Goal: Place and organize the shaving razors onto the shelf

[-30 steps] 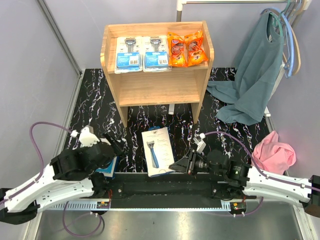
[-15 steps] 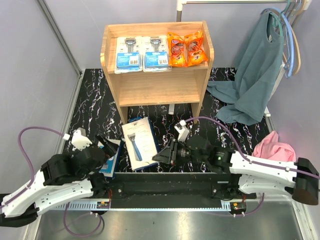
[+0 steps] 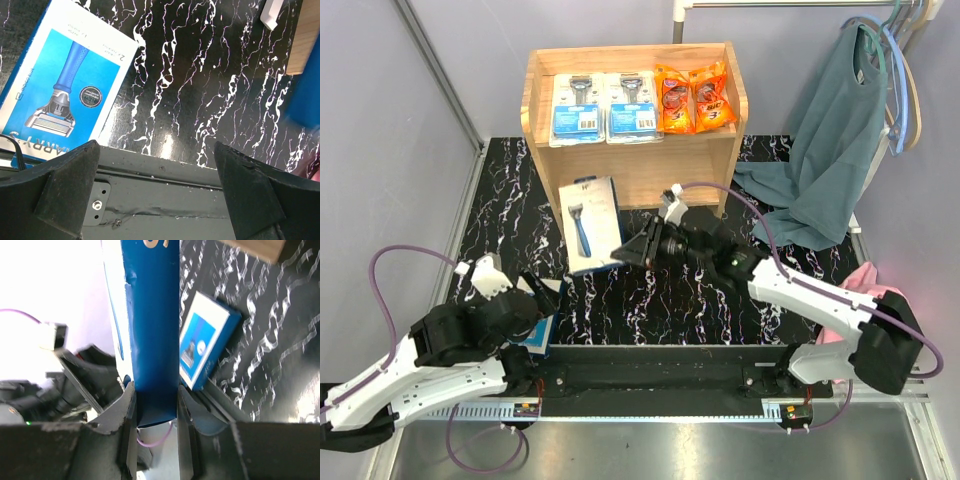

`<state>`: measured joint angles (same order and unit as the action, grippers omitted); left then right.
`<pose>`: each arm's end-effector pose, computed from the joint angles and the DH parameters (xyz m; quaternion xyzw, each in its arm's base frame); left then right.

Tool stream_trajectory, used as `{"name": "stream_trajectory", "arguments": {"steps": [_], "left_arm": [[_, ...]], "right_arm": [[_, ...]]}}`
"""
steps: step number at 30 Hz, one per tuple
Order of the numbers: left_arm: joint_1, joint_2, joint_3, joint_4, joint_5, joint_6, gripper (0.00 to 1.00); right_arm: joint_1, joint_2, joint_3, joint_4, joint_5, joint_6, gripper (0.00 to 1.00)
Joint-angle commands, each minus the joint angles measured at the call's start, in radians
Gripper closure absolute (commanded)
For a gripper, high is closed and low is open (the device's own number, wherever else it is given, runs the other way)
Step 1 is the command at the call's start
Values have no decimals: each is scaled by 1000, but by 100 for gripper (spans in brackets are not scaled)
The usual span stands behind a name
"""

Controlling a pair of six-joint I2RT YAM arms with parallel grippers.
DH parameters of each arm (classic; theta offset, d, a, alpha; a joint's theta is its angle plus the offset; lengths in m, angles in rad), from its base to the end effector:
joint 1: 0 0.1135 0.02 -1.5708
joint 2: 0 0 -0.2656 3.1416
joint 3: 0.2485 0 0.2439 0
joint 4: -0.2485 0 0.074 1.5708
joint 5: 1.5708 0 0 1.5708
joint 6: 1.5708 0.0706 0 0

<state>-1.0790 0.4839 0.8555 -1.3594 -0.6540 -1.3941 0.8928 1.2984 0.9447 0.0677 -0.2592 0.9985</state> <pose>0.0638 -0.0282 0.2702 -0.2335 0.8813 -0.1562 0.3799 0.1914 0.2665 0.3036 -0.0354 0.7969 0.5423 0.2638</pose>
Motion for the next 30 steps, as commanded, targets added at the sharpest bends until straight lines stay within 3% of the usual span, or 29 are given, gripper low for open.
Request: {"name": "stream_trajectory", "arguments": {"steps": [1,16,30], "left_arm": [[-2,-24,-16,-55,11,15,1],[-4,25,-18,69,66,92,1],[-4,-15,-27,88,70,101,1]], "right_arm": [[-54,68,121,96,-83,-29,92],[-206,315,331,215,-161,20,92],[-246,464,445,230,-189,109,89]]}}
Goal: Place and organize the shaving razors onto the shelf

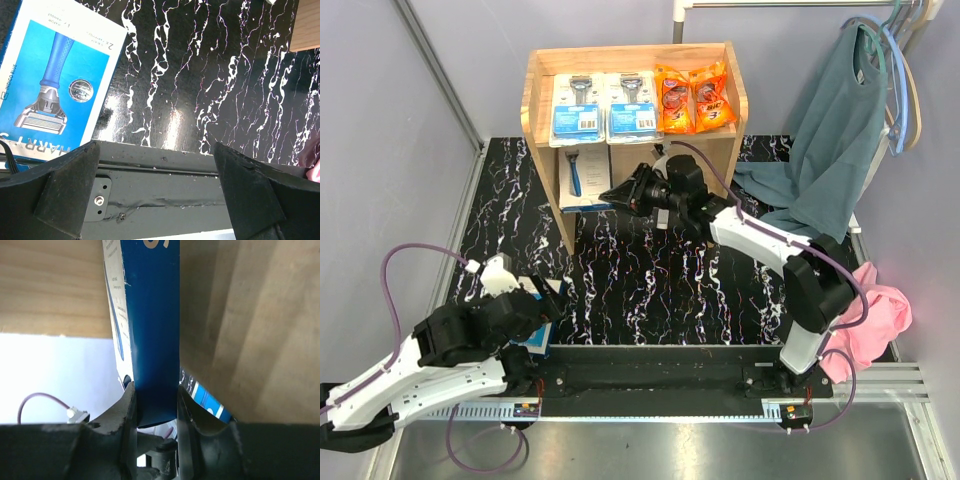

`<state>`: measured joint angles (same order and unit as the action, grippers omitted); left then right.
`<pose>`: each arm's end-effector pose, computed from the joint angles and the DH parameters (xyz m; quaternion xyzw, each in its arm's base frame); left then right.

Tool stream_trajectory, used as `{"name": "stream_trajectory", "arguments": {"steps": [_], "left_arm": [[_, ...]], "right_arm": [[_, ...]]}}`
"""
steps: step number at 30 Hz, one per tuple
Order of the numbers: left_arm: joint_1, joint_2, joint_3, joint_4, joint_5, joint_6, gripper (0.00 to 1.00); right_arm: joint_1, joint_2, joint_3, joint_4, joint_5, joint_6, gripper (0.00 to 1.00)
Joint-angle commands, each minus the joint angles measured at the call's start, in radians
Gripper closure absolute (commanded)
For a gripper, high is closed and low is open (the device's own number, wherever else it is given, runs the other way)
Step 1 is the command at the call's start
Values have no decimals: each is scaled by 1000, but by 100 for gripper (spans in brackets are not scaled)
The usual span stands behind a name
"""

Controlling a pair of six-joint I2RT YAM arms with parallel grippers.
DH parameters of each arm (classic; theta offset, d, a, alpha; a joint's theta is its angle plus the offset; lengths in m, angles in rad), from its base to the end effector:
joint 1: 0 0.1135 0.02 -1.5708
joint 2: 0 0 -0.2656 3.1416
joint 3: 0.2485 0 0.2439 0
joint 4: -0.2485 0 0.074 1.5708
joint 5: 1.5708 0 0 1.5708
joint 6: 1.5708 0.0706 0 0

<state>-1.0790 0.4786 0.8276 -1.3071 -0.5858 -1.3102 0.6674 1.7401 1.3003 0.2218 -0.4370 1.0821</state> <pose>0.0638 -0.0365 0.2644 -0.1918 0.8967 -0.1674 0.3621 0.3262 0.2951 0.2991 0.0239 0.7729 0.5773 0.2621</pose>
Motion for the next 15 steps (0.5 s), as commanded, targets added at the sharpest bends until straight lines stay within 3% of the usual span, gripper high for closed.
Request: {"name": "stream_trajectory", "arguments": {"steps": [1,8,15], "left_arm": [[-2,-9,1,37,6,19,1],[-4,-23,-2,34,9,19,1],[-4,-31,-7,34,15,17,1]], "right_arm": [[-20,32,114,71,-12,24,89],[-22,79,175,15,-12,18,86],[-23,96,177,1,-26,30,76]]}}
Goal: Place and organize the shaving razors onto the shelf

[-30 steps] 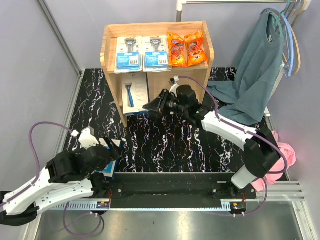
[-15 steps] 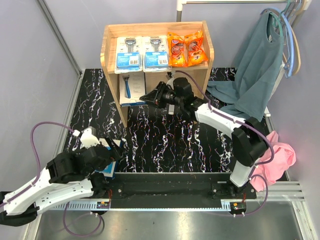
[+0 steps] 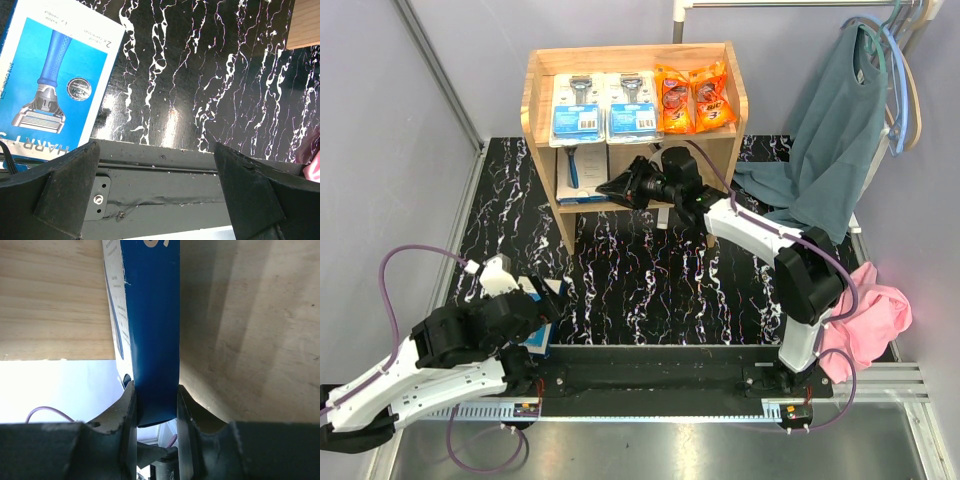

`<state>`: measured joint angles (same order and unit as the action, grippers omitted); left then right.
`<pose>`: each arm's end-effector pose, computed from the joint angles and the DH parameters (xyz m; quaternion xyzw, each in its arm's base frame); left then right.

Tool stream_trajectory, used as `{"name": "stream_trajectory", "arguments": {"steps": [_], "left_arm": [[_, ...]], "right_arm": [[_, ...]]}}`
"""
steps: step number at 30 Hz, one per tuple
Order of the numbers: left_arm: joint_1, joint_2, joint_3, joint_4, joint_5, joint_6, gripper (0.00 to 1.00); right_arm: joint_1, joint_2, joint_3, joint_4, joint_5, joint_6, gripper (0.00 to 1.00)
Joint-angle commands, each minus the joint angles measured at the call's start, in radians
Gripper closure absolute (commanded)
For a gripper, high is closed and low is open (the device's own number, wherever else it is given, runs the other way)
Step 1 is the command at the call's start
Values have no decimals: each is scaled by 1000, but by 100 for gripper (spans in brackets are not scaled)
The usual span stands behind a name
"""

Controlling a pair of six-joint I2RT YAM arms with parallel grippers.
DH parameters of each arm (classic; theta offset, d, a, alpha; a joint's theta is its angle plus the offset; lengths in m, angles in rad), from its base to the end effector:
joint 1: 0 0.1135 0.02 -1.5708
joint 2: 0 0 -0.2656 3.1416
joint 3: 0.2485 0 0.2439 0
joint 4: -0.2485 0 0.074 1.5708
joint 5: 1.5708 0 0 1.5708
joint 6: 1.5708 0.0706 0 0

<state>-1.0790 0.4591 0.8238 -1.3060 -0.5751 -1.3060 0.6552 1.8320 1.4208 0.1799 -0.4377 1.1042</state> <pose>0.0621 -0.0346 0.2639 -0.1905 0.8960 -0.1763 0.3602 0.3493 0.3062 0.2990 0.0390 0.7761 0.5754 0.2551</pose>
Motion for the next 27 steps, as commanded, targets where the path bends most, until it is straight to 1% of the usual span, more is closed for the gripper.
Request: {"name": "stream_trajectory", "arguments": {"steps": [1,5,6,7,9,10,13,14,16,17,19,20,23,27], "left_arm": [[-4,-14,-6,33,6,11,1],[-2,-22,-9,34,9,7,1],[-2,-23,-9,36,9,5,1],[-2,-28,-11,37,9,5,1],[-4,-34,-12,39,11,4,1],[-2,-40,-14,37,12,4,1],[-2,-46,-20,39,14,2,1],[-4,-48,-20,37,15,1,1],[-4,-50,-22,39,15,-1,1],[-2,-51,-22,37,17,-1,1],[-4,-51,-22,37,17,-1,1],[-2,-51,-23,39,17,1,1],[-2,-53,-23,42,20,2,1],[-2,-54,-29,48,23,5,1]], "right_arm": [[-9,4,58,43,-27,8,75],[-9,-4,58,21,-18,10,70],[-9,-5,56,15,-13,6,66],[-11,-13,55,10,-9,0,59],[-11,-20,50,-2,-4,-4,53],[-9,-28,47,-10,-1,-7,46],[-9,-49,30,-22,16,-18,36],[-9,-56,26,-28,20,-20,31],[-9,-69,12,-34,27,-20,25],[-9,-76,6,-39,30,-21,20],[-9,-89,0,-56,34,-24,14],[-11,-96,-6,-65,37,-26,8],[-9,-108,-20,-95,34,-33,4],[-5,-128,-51,-88,24,-33,3]]}}
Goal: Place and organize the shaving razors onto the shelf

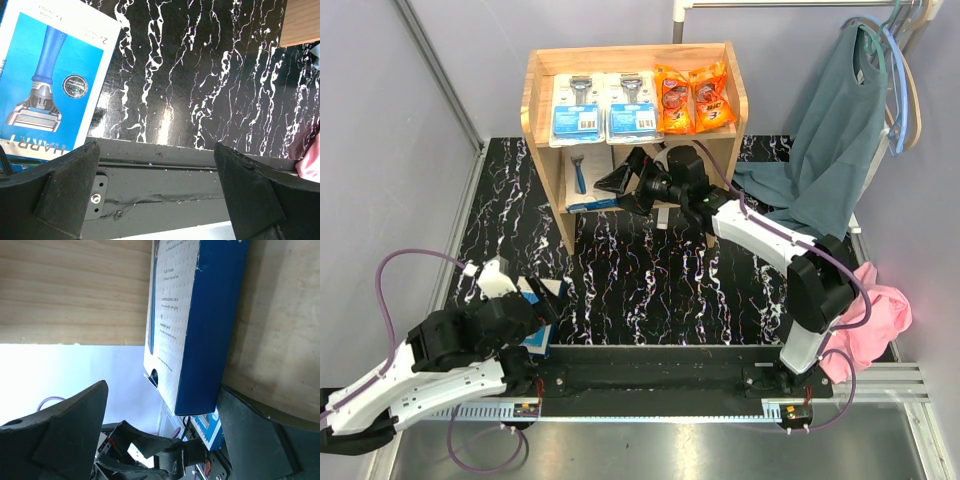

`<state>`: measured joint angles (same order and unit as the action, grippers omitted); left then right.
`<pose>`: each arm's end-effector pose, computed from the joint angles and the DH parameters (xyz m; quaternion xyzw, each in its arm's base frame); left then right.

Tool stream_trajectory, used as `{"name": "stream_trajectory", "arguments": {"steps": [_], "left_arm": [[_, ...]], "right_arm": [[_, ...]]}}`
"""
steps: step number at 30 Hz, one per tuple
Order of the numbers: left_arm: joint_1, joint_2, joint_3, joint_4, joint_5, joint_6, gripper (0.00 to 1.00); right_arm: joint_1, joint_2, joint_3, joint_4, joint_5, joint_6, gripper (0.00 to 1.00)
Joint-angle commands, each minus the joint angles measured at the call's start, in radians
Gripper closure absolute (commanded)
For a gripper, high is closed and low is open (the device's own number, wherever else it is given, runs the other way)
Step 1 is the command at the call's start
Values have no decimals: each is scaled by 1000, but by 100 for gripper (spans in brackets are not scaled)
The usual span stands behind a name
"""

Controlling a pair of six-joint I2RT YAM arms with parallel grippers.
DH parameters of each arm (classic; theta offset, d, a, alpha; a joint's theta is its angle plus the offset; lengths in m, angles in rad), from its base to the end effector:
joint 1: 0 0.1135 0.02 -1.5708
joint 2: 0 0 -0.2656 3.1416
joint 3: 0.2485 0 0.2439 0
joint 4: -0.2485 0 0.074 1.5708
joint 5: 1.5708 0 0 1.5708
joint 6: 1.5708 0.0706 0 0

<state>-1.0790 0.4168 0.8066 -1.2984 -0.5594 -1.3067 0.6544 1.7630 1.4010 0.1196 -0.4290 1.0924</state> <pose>0.0591 -0.0311 0.2608 -0.1924 0.8929 -0.1941 0.3579 0.3370 0.2955 0.3134 0.0391 0.7795 0.5693 0.2583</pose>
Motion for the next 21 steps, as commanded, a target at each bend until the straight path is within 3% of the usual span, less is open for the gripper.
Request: {"name": "stream_trajectory", "arguments": {"steps": [1,10,21], "left_arm": [[-4,-12,-14,44,7,4,1],[-4,14,-4,79,-2,35,1],[-2,177,63,180,-13,148,1]], "right_arm": [[-1,-62,-37,-26,10,-22,3],[22,-14,4,-38,1,-29,3],[27,27,47,-47,1,-19,2]]}}
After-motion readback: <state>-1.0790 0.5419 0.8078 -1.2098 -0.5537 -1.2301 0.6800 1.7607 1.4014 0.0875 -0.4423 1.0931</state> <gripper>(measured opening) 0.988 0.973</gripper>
